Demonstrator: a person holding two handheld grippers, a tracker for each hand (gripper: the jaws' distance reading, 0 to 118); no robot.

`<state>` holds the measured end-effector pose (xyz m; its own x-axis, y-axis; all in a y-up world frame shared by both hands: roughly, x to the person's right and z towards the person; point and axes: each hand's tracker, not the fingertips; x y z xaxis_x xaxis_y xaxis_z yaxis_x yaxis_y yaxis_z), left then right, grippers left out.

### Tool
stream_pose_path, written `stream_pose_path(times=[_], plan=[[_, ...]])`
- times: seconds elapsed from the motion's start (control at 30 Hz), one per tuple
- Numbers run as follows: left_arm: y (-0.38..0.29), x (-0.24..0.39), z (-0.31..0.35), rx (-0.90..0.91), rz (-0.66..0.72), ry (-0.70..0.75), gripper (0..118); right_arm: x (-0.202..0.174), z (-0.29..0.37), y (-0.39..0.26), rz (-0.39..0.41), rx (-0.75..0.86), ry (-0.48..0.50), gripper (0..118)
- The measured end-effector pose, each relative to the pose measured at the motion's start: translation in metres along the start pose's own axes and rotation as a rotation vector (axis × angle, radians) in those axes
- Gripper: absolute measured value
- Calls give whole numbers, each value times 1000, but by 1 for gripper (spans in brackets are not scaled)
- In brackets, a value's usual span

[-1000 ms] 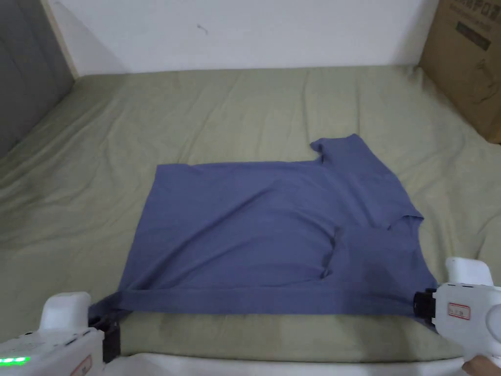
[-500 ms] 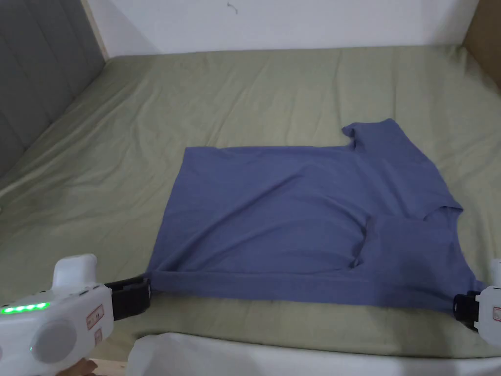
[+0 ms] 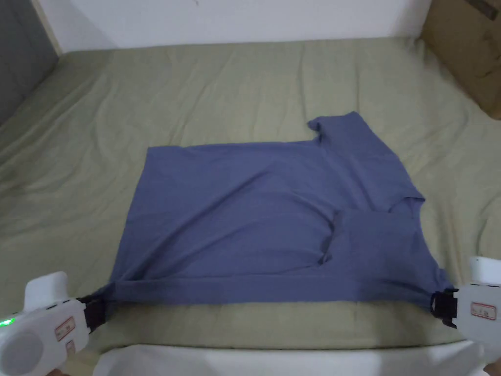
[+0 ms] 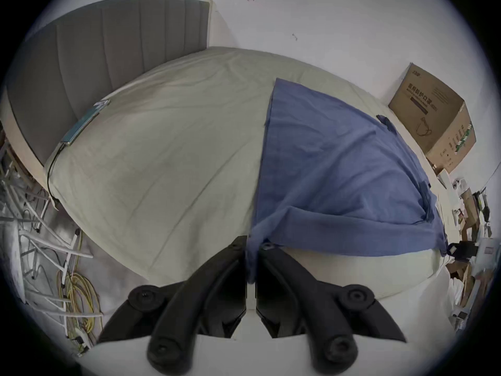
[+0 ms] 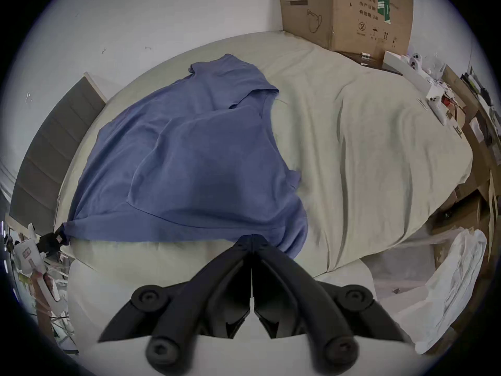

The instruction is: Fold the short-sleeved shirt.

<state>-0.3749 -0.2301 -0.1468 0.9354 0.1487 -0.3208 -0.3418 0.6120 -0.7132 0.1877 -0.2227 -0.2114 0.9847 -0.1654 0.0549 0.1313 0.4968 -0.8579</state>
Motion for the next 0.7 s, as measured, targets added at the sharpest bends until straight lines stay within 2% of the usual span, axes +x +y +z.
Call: stream_pose_path(times=[0.07, 0.1, 0.13, 0.17, 0.2, 0.37, 0.43, 0.47, 0.53, 0.6, 0.67, 0.7], plan=[[2, 1, 3, 1, 8, -12, 4, 4, 5, 0, 14, 17, 11, 0], [2, 1, 5, 4, 8, -13, 4, 5, 7, 3, 39, 23, 30, 4], [3, 2, 6, 7, 4, -10, 4, 6, 9, 4, 52, 20, 27, 21], [4, 3, 7, 9, -4, -2, 4, 5, 10, 5, 57, 29, 13, 48], [5, 3, 8, 10, -9, -3, 4, 6, 11, 6, 60, 37, 7, 85], [9, 7, 16, 20, -25, -7, 4, 22, -6, 22, 48, 32, -6, 85], [12, 6, 15, 18, -29, -10, 4, 31, -25, 25, 46, -48, -34, 84], [13, 6, 15, 14, -37, -8, 4, 36, -34, 23, 34, -80, -28, 80], [13, 7, 15, 10, -47, 1, 4, 37, -38, 20, -13, -99, 14, 31], [12, 8, 14, 7, -50, 5, 4, 33, -26, 22, 3, -66, -8, 22], [12, 9, 15, 6, -51, 7, 4, 33, -19, 24, 36, -23, -71, 8], [12, 10, 15, 4, -54, 8, 4, 35, -15, 24, 16, -19, -34, 5]])
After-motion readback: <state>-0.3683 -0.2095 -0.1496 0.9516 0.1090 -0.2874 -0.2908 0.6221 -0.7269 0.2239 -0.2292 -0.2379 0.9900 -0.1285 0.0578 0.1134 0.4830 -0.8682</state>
